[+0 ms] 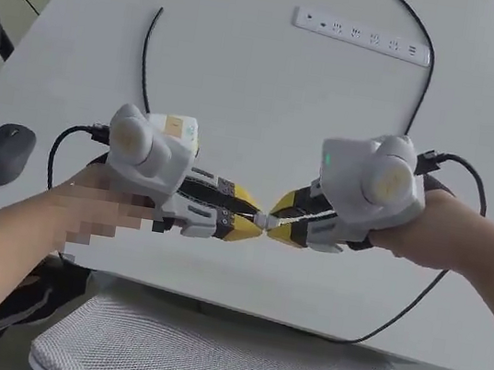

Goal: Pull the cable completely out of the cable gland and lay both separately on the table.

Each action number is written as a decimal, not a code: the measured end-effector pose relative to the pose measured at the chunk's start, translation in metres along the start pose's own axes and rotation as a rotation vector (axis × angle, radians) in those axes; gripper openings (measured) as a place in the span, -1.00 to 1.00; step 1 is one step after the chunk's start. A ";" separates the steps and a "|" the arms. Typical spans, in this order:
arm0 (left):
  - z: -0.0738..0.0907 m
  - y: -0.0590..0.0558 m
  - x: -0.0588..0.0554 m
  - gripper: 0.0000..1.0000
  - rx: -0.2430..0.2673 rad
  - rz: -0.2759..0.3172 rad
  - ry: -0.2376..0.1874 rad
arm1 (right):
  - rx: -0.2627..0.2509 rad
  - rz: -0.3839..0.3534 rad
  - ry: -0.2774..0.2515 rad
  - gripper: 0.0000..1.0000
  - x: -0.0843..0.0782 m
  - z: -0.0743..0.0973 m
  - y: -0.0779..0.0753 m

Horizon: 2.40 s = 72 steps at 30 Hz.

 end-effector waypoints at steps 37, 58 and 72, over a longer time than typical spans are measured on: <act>0.010 0.002 0.017 -0.70 -0.007 -0.099 -0.016 | 0.580 -0.608 -0.403 -0.78 -0.010 0.013 -0.020; 0.008 0.001 0.018 -0.71 -0.027 -0.080 -0.004 | 0.505 -0.467 -0.376 -0.87 -0.010 0.014 -0.017; 0.010 0.005 0.017 -0.71 -0.054 0.036 -0.020 | 0.088 -0.100 -0.263 -0.87 0.000 0.021 -0.006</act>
Point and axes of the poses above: the centre of the closed fingertips' face, and the gripper's own axes: z roughly backward along the fingers, y roughly to its left, x roughly out of its top, the point moved 5 cm from there along z, roughly backward along the fingers, and after that the axes turned 11 degrees about y, right-handed, at the moved point
